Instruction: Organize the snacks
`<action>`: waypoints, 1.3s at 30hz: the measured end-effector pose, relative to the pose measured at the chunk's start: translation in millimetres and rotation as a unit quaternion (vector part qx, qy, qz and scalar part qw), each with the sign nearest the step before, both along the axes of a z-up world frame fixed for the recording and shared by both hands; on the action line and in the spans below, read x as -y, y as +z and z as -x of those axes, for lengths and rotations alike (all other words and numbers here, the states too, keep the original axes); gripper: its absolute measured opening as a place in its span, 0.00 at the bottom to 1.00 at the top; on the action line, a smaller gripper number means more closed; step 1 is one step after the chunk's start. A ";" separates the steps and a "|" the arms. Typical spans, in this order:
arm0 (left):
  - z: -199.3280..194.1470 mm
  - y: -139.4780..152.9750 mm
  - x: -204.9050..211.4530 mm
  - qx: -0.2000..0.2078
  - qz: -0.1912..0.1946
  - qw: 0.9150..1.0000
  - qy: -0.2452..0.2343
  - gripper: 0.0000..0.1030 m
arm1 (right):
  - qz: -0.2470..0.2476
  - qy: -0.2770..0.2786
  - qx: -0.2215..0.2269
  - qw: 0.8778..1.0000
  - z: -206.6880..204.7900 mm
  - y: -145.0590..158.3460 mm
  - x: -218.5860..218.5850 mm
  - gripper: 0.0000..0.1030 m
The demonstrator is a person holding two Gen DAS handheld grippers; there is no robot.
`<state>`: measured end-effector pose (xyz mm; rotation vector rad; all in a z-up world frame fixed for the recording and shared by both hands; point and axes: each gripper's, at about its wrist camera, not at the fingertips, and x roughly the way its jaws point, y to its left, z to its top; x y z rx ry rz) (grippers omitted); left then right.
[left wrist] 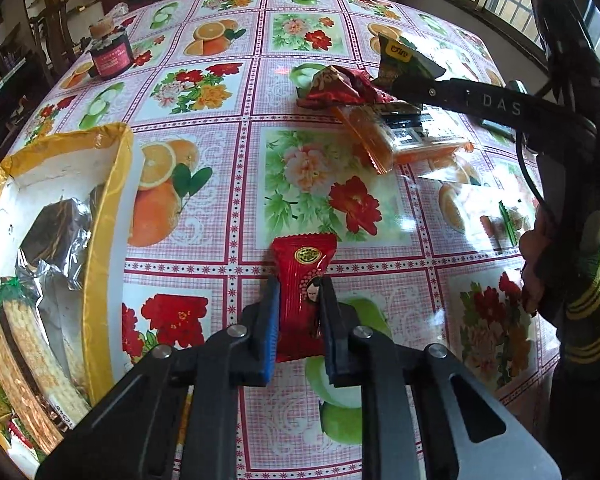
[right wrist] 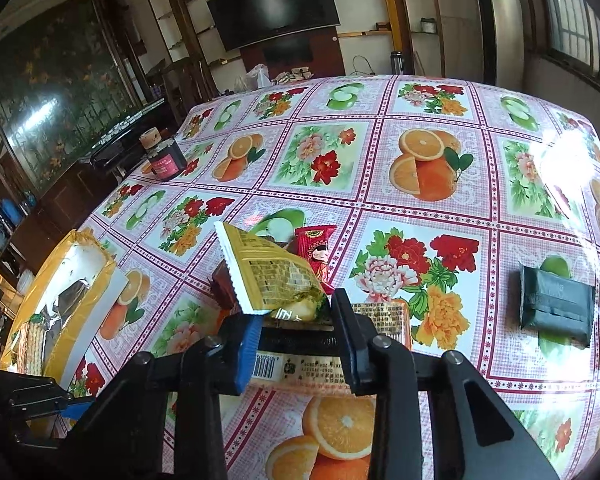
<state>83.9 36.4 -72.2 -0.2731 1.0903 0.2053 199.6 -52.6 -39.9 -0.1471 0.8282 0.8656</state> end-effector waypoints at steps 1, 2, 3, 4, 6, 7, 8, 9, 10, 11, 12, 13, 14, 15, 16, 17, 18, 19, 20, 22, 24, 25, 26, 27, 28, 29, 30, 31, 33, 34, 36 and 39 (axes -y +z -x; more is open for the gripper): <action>2.0 0.2 -0.4 0.001 0.006 1.000 0.001 0.19 | -0.001 0.000 0.000 1.000 1.5 0.3 0.4 0.33; 4.1 0.6 -0.1 0.003 0.010 1.000 0.003 0.19 | -0.004 0.002 -0.002 1.000 3.5 1.1 1.4 0.31; 5.9 1.4 -0.6 0.004 0.013 1.000 0.003 0.19 | -0.008 0.005 -0.005 1.000 5.9 2.2 2.7 0.29; 8.0 2.2 -1.3 0.004 0.016 1.000 0.004 0.19 | -0.013 0.008 -0.010 1.000 7.4 3.4 4.2 0.28; 12.2 4.1 -2.4 0.007 0.022 1.000 0.006 0.19 | -0.024 0.010 -0.015 1.000 13.8 6.3 8.7 0.27; 14.1 4.6 -3.0 0.007 0.023 1.000 0.007 0.19 | -0.024 0.009 -0.013 1.000 17.5 7.4 10.4 0.27; 15.5 4.8 -3.5 0.007 0.024 1.000 0.007 0.19 | -0.017 0.006 -0.006 1.000 21.1 8.1 11.0 0.27; 16.7 4.7 -3.9 0.007 0.025 1.000 0.008 0.19 | -0.007 0.007 0.000 1.000 23.6 7.9 10.1 0.29; 17.7 4.3 -4.1 0.006 0.027 1.000 0.009 0.19 | 0.002 0.011 0.005 1.000 24.7 7.2 7.7 0.31; 18.5 3.9 -4.2 0.004 0.028 1.000 0.009 0.19 | 0.008 0.014 0.012 1.000 26.3 6.8 5.6 0.41; 19.5 3.8 -4.3 0.004 0.028 1.000 0.009 0.19 | 0.012 0.016 0.016 1.000 27.5 6.7 3.9 0.53; 20.6 4.0 -4.1 0.004 0.029 1.000 0.010 0.19 | 0.010 0.016 0.018 1.000 28.9 7.6 3.1 0.58; 21.9 4.5 -4.5 0.005 0.030 0.999 0.010 0.19 | 0.001 0.021 0.020 1.000 31.5 9.8 2.5 0.64; 22.7 4.9 -5.4 0.005 0.033 0.999 0.010 0.19 | -0.005 0.030 0.014 0.999 33.9 11.3 1.1 0.67; 23.4 5.2 -6.5 0.006 0.036 0.999 0.011 0.19 | -0.009 0.042 0.003 0.999 35.9 12.4 -1.2 0.69; 23.9 5.5 -7.5 0.007 0.038 0.999 0.012 0.19 | -0.017 0.049 -0.004 0.999 38.5 14.1 -2.9 0.71; 23.6 5.7 -8.2 0.008 0.038 0.999 0.013 0.19 | -0.023 0.043 0.001 0.999 40.4 16.7 -3.8 0.75; 22.8 5.5 -8.6 0.008 0.040 0.999 0.014 0.19 | -0.019 0.028 0.009 0.999 39.8 17.6 -6.5 0.78; 22.2 5.3 -8.5 0.008 0.041 0.999 0.014 0.19 | -0.004 0.005 0.013 1.000 35.4 16.4 -10.9 0.79; 21.0 4.2 -7.6 0.006 0.044 0.999 0.012 0.19 | 0.029 -0.026 -0.002 0.999 21.2 6.0 -23.1 0.78; 20.8 4.2 -6.8 0.005 0.045 0.999 0.010 0.19 | 0.038 -0.043 -0.018 0.998 8.6 -6.2 -32.0 0.73; 21.5 4.4 -6.9 0.006 0.045 0.999 0.010 0.19 | 0.040 -0.049 -0.004 0.998 8.2 -6.3 -34.5 0.70; 21.7 4.1 -7.7 0.005 0.046 0.999 0.011 0.19 | 0.042 -0.047 -0.001 0.998 7.6 -6.7 -37.6 0.54; 21.8 3.7 -8.9 0.005 0.048 0.999 0.012 0.19 | 0.040 -0.042 -0.005 0.998 6.8 -6.6 -39.1 0.32; 21.9 3.4 -10.1 0.005 0.050 0.999 0.013 0.19 | 0.046 -0.037 -0.004 0.998 7.1 -6.8 -39.9 0.24; 22.1 3.5 -10.6 0.005 0.051 0.999 0.013 0.19 | 0.050 -0.028 -0.002 0.998 8.6 -7.2 -39.8 0.22; 22.3 3.8 -11.0 0.006 0.052 0.999 0.013 0.19 | 0.054 -0.020 -0.001 0.998 10.9 -7.3 -37.1 0.19; 22.5 3.8 -11.1 0.007 0.053 0.998 0.012 0.19 | 0.058 -0.014 0.000 0.998 13.8 -6.9 -33.0 0.18; 22.9 3.2 -10.5 0.007 0.055 0.998 0.009 0.19 | 0.064 -0.005 -0.002 0.998 20.9 -6.5 -21.4 0.09; 23.3 3.1 -10.3 0.008 0.056 0.998 0.008 0.19 | 0.065 -0.001 -0.003 0.998 25.0 -6.1 -15.8 0.10; 23.7 3.0 -10.4 0.009 0.058 0.998 0.007 0.19 | 0.067 -0.001 -0.001 0.998 31.9 -5.9 -4.9 0.10; 23.9 3.0 -10.2 0.009 0.060 0.998 0.009 0.19 | 0.040 -0.016 0.007 0.999 32.7 1.5 2.7 0.14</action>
